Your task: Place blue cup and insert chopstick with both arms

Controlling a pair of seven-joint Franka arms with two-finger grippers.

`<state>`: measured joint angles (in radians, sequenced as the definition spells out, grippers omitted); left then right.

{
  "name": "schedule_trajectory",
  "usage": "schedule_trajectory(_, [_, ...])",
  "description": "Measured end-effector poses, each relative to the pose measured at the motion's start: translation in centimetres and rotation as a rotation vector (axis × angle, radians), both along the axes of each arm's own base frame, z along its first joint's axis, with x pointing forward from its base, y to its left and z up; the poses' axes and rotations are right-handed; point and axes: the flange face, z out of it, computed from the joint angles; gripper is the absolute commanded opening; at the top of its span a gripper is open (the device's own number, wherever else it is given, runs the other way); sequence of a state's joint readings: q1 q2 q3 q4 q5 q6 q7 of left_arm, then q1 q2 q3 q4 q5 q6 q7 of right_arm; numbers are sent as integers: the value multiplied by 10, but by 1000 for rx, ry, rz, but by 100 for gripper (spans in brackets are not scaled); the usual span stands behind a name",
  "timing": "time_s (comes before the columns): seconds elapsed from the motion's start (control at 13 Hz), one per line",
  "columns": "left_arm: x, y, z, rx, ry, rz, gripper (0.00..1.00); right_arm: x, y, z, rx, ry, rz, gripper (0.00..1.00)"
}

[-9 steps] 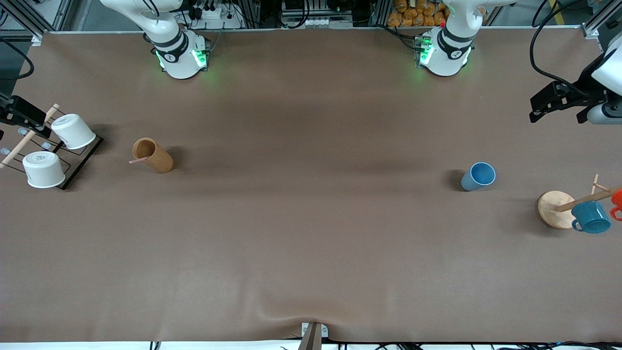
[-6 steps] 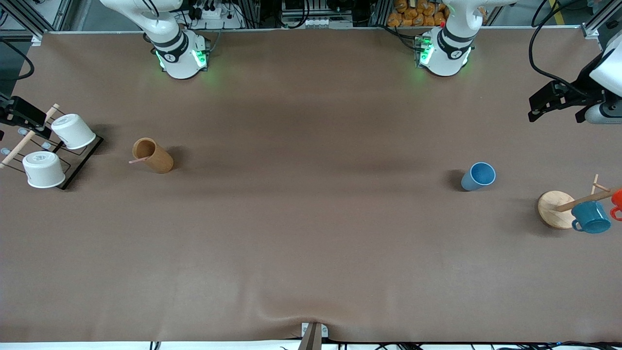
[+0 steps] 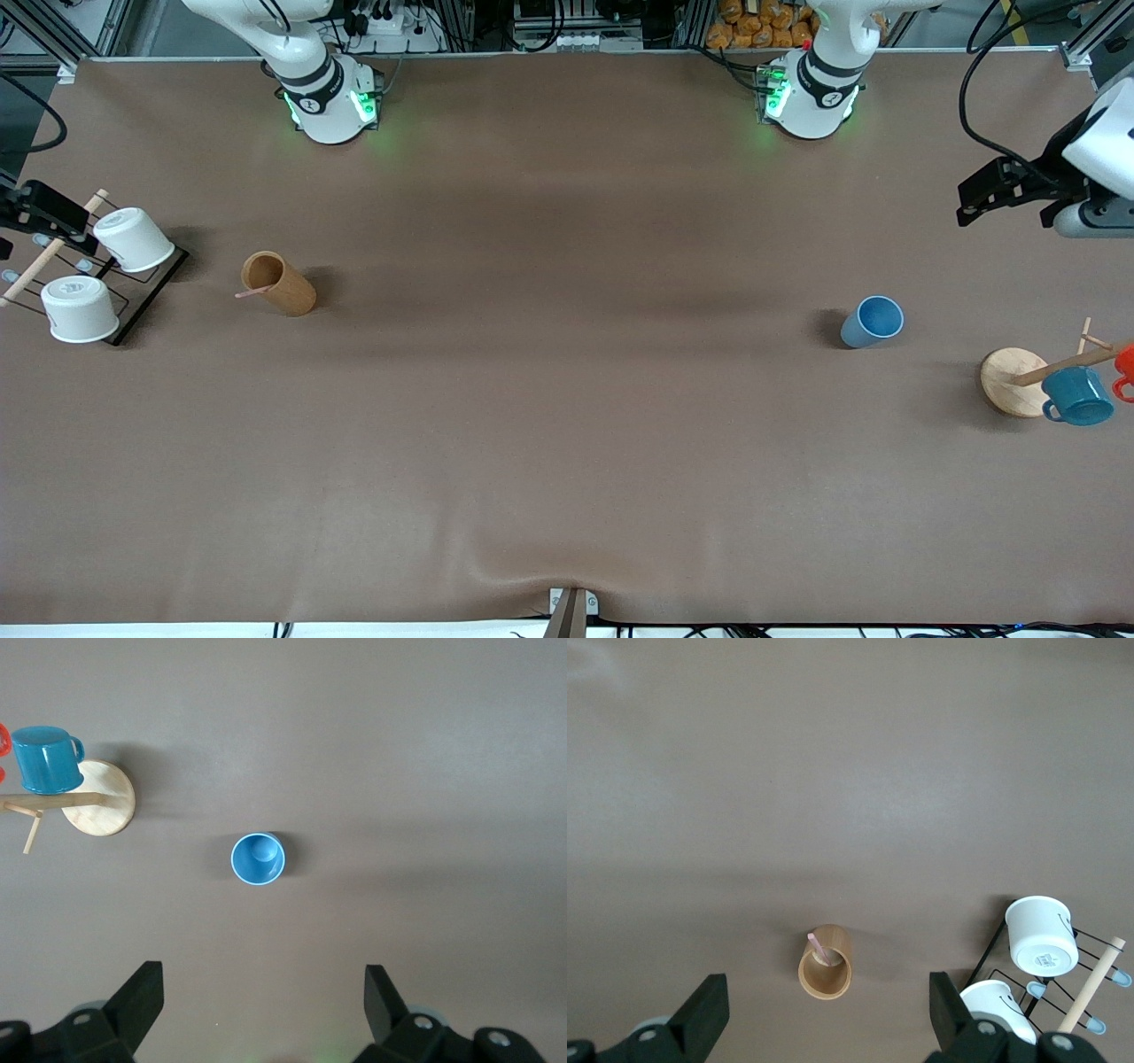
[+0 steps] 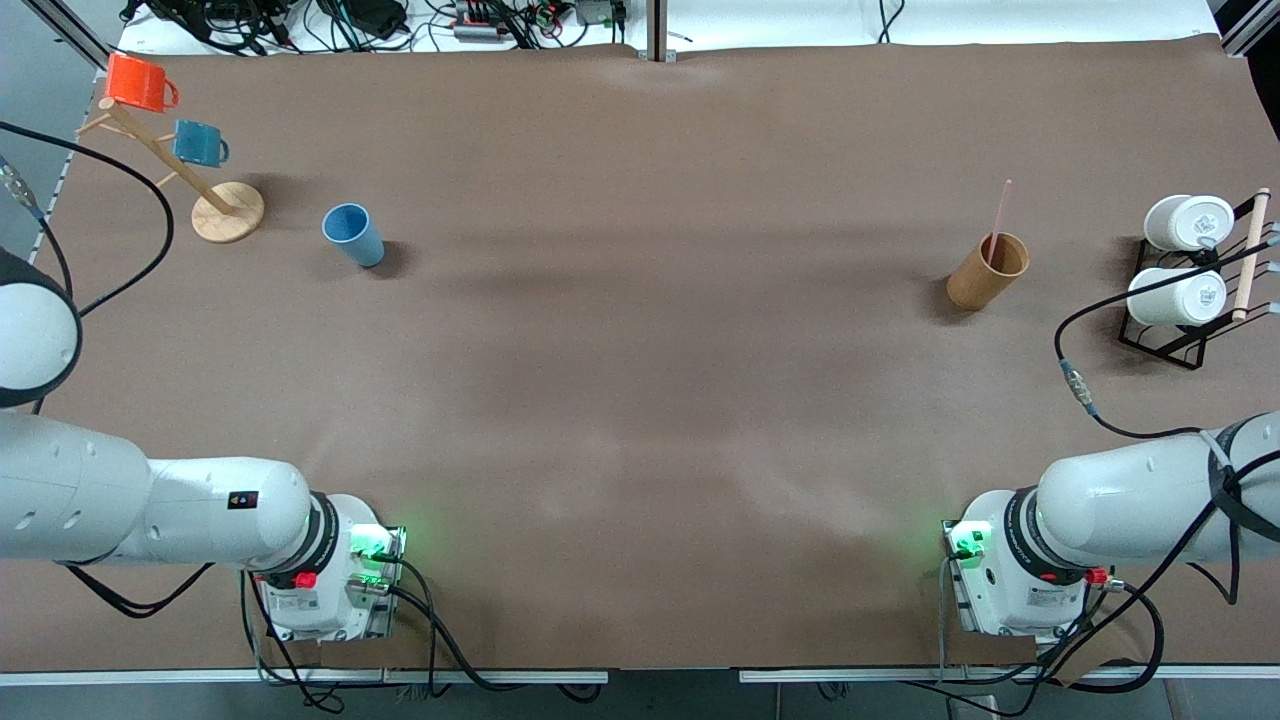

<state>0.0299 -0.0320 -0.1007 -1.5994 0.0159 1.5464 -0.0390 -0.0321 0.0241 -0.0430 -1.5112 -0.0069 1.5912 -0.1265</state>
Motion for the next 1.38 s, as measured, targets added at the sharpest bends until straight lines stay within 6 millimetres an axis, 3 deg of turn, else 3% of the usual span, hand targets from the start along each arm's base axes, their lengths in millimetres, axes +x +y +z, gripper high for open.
schedule_trajectory(0.23, [10, 8, -37, -1, 3, 14, 100, 17, -1, -34, 2, 59, 0, 100])
schedule_trajectory(0.38, [17, 18, -65, -2, 17, 30, 100, 31, -1, -67, 4, 116, 0, 100])
schedule_trajectory(0.62, [28, 33, -121, -6, 28, 43, 100, 49, -3, -115, 6, 192, -2, 100])
schedule_trajectory(1.0, [36, 35, -198, -13, 46, 43, 100, 55, -16, -184, 33, 366, -46, 100])
schedule_trajectory(1.31, [23, 35, -269, -17, 40, 41, 100, 55, -7, -235, 104, 507, -194, 79])
schedule_trajectory(1.38, [17, 35, -282, -17, 44, 41, 100, 55, -5, -244, 104, 533, -200, 68])
